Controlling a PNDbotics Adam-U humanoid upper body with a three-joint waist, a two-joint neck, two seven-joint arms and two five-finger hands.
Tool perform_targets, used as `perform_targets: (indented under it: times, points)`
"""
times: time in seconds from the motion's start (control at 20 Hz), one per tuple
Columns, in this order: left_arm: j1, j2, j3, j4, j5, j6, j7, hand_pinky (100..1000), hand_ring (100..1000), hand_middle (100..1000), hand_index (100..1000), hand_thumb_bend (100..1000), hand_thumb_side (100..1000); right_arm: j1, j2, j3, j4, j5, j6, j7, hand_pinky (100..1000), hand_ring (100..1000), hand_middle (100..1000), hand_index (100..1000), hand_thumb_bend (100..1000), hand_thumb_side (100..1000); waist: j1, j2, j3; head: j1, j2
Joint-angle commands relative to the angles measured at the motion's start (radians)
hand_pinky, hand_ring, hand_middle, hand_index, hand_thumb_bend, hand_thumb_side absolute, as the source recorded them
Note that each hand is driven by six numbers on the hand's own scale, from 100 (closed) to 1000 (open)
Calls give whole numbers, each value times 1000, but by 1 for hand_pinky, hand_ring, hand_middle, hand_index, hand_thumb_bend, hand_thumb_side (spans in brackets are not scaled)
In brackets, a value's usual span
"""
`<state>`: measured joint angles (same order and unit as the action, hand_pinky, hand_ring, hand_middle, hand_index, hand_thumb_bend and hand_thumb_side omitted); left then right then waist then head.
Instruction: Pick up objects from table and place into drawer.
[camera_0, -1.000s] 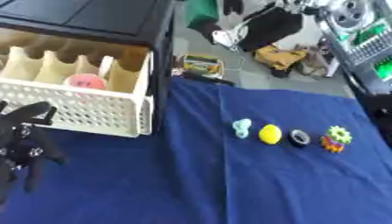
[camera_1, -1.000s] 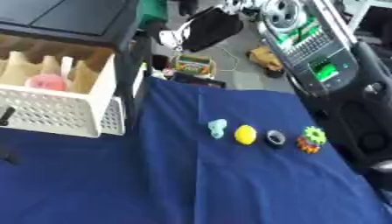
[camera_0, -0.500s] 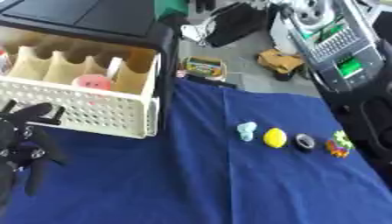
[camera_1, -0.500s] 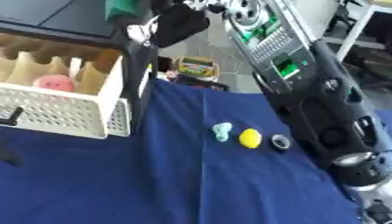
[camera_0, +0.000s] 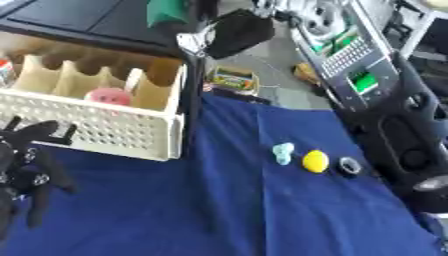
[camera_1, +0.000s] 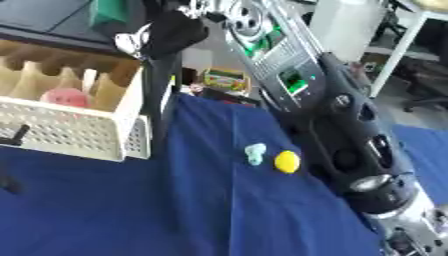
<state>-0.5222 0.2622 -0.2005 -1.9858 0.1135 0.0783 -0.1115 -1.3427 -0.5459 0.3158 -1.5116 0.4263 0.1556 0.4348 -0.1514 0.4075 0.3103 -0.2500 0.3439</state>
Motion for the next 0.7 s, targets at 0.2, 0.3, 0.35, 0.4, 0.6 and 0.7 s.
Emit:
perform_targets:
  times: [0.2,0.3,0.35,0.4,0.6,0.7]
  points:
    - [-19,-3,-2,-14,3,3,-7,545,186,439,895,100,972,-19,9,10,38,36,-1,-5,527,522,287,462,100,273,4,-21,7,-8,-14]
    - [-18,-4,-2,-14,3,4,-7,545,186,439,895,100,974,-17,12,13,48,46,-4,-5,530,526,291,466,100,274,3,-20,8,-8,-13]
    - [-18,-4,-3,-14,3,4,-8,545,186,439,895,100,975,-17,13,15,53,55,-4,-5,531,527,292,465,100,277,3,-19,8,-8,-12]
    - [-17,-5,-3,-14,2,5,-9,545,185,439,895,100,978,-16,14,16,58,62,-6,-4,533,531,302,475,100,287,2,-19,8,-8,-12]
    - [-15,-5,-4,-14,0,6,-12,545,185,439,895,100,977,-11,15,21,67,78,-13,9,561,561,367,560,100,345,2,-17,8,-8,-10]
    - [-14,-6,-3,-14,0,6,-12,546,185,439,895,100,978,-10,16,19,64,75,-21,25,573,575,400,610,100,380,3,-16,8,-8,-9]
